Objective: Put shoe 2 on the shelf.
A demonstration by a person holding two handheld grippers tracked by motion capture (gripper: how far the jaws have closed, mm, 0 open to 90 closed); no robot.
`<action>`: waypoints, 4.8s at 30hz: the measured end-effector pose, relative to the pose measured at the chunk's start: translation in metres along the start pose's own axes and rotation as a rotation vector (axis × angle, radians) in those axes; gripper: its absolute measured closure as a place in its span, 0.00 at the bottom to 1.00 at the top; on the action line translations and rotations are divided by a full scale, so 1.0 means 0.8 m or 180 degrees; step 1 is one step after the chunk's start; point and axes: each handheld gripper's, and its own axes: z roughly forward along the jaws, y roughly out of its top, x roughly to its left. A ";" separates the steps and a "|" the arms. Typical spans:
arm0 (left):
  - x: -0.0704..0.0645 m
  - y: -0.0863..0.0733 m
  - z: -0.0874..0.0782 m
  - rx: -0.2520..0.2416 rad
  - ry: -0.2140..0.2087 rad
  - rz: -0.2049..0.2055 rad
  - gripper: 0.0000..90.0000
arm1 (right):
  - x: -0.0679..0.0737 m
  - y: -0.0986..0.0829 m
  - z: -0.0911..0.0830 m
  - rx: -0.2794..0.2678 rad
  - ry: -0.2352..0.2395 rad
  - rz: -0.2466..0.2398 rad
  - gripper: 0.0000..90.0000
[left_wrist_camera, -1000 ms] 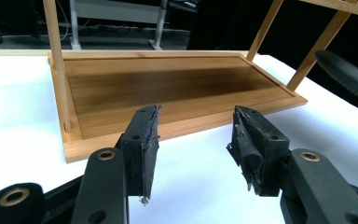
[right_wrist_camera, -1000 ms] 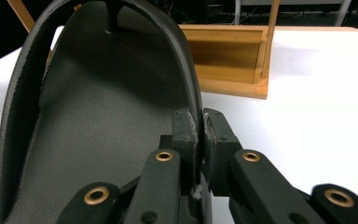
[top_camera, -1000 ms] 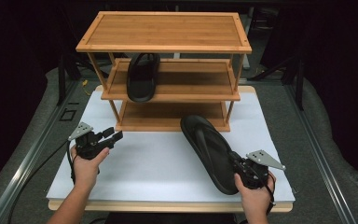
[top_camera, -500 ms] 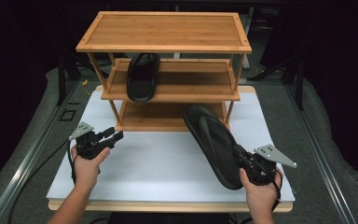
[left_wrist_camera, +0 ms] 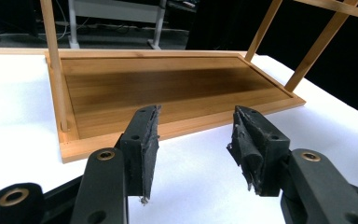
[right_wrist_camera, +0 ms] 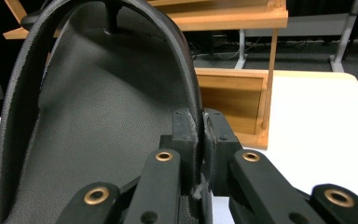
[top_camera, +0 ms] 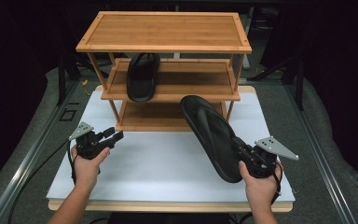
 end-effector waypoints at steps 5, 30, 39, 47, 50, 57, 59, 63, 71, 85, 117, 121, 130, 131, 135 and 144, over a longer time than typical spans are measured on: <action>0.001 0.000 -0.001 -0.0015 0.0000 0.0000 0.56 | 0.002 0.008 0.005 -0.0007 -0.0009 -0.0021 0.94; 0.004 -0.002 0.001 0.0032 -0.0001 -0.0015 0.56 | -0.014 0.047 0.049 -0.0172 -0.0109 0.0119 0.94; 0.004 -0.004 0.003 0.0059 -0.0019 -0.0019 0.56 | -0.010 0.073 0.089 -0.0161 -0.0243 0.0040 0.94; 0.009 -0.004 0.001 0.0052 0.0002 -0.0050 0.56 | 0.001 0.094 0.121 -0.0134 -0.0293 0.0030 0.94; 0.010 -0.004 0.002 0.0039 -0.0001 -0.0072 0.56 | 0.007 0.106 0.130 -0.0140 -0.0298 -0.0030 0.94; 0.008 -0.005 0.003 0.0063 -0.0015 -0.0046 0.56 | 0.012 0.127 0.154 -0.0123 -0.0371 -0.0029 0.93; 0.009 -0.005 0.003 0.0067 -0.0014 -0.0055 0.56 | 0.014 0.130 0.160 -0.0122 -0.0405 -0.0042 0.93; 0.009 -0.006 0.005 0.0088 -0.0021 -0.0044 0.56 | 0.019 0.134 0.170 -0.0096 -0.0458 -0.0080 0.93; 0.007 -0.007 0.006 0.0092 -0.0040 -0.0050 0.56 | 0.018 0.135 0.190 -0.0020 -0.0559 -0.0004 0.93; 0.004 -0.008 0.008 0.0107 -0.0061 -0.0036 0.56 | 0.018 0.137 0.202 -0.0054 -0.0679 0.0176 0.85; -0.005 -0.004 0.015 0.0122 -0.0054 0.0028 0.55 | 0.027 0.091 0.112 -0.0236 -0.0187 -0.0240 0.69; -0.008 0.003 0.018 0.0098 -0.0080 0.0055 0.55 | 0.034 0.089 0.118 -0.0284 -0.0176 -0.0196 0.68; -0.010 0.035 0.021 -0.0023 -0.0074 0.0155 0.55 | 0.046 0.089 0.144 -0.0357 -0.0296 -0.0130 0.66; -0.011 0.039 0.022 -0.0037 -0.0064 0.0163 0.55 | 0.046 0.090 0.147 -0.0362 -0.0225 -0.0130 0.66; -0.014 0.063 0.028 -0.0115 -0.0041 0.0202 0.54 | 0.048 0.092 0.156 -0.0362 -0.0273 -0.0078 0.66; -0.022 0.109 0.042 -0.0298 -0.0016 0.0126 0.52 | 0.056 0.096 0.174 -0.0360 -0.0320 -0.0086 0.67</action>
